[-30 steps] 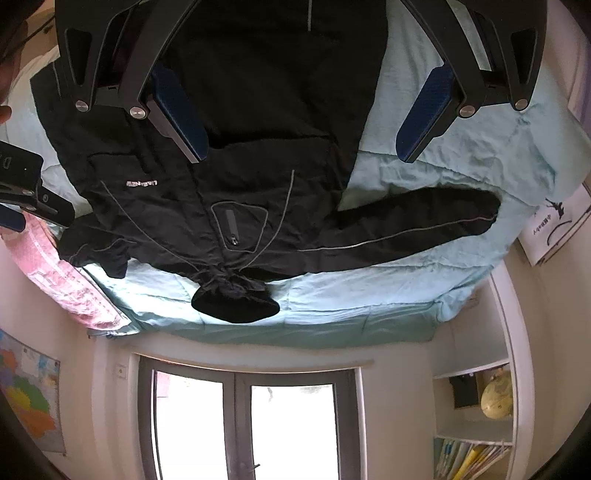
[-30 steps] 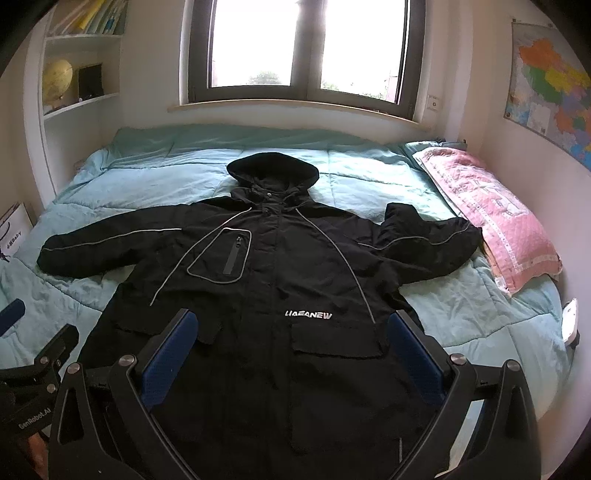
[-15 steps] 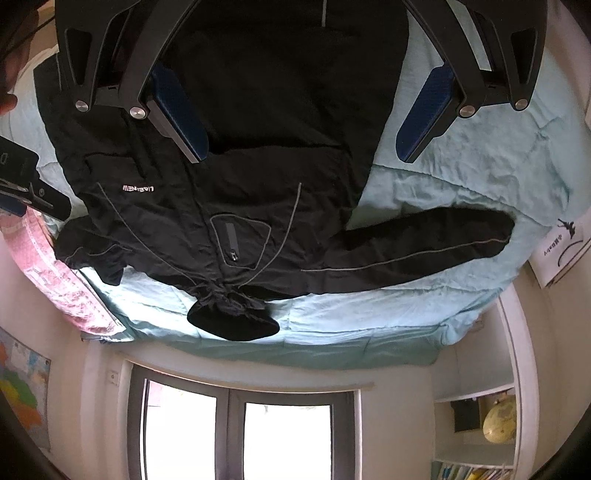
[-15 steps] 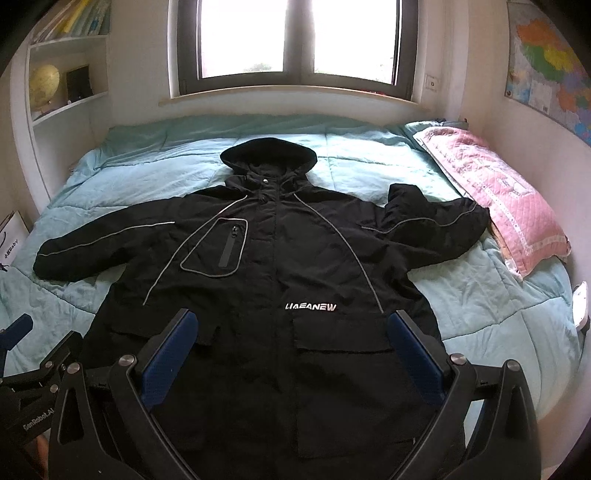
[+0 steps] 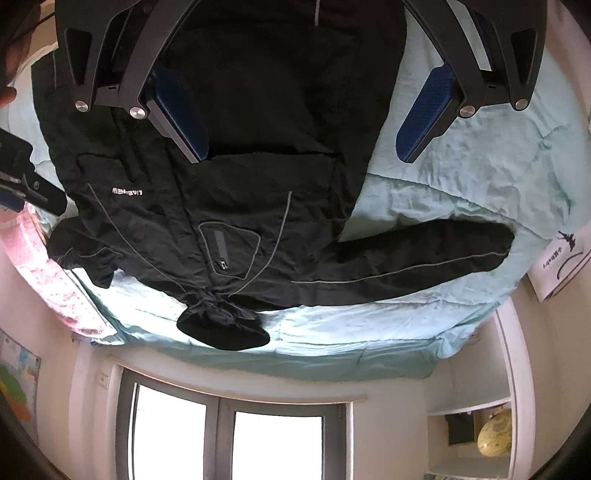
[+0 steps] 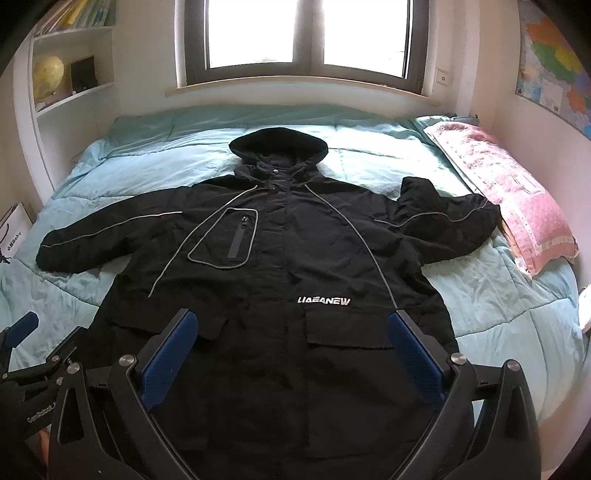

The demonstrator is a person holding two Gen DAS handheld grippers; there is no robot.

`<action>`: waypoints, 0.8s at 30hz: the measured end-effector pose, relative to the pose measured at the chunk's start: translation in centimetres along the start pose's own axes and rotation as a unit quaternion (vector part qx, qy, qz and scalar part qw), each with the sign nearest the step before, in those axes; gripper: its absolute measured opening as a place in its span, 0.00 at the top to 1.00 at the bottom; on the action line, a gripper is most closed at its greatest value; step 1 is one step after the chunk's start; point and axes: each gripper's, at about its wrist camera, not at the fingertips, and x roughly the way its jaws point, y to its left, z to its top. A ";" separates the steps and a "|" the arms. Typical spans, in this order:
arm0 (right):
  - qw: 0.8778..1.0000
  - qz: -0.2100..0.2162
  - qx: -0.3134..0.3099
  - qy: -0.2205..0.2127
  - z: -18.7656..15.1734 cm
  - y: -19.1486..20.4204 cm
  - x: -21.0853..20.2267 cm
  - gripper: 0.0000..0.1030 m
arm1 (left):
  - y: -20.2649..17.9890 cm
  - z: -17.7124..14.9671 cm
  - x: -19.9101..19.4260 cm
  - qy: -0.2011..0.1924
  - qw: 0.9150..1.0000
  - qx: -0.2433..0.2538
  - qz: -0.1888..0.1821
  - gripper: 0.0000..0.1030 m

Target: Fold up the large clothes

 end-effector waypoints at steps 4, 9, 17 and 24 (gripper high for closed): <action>1.000 0.000 -0.006 0.002 0.2 0.4 0.2 0.00 | 0.9 0.1 0.4 0.006 1.000 -0.018 -0.005 0.02; 1.000 0.001 -0.010 0.004 0.4 1.0 0.7 0.00 | 1.8 0.3 1.1 0.015 0.999 -0.035 -0.008 0.02; 1.000 0.001 -0.017 0.015 0.7 2.0 2.0 0.00 | 3.4 0.5 1.8 0.011 0.998 -0.059 -0.020 0.02; 1.000 0.006 -0.020 0.017 1.3 2.9 3.5 0.00 | 5.2 1.0 3.2 0.015 0.997 -0.079 -0.014 0.02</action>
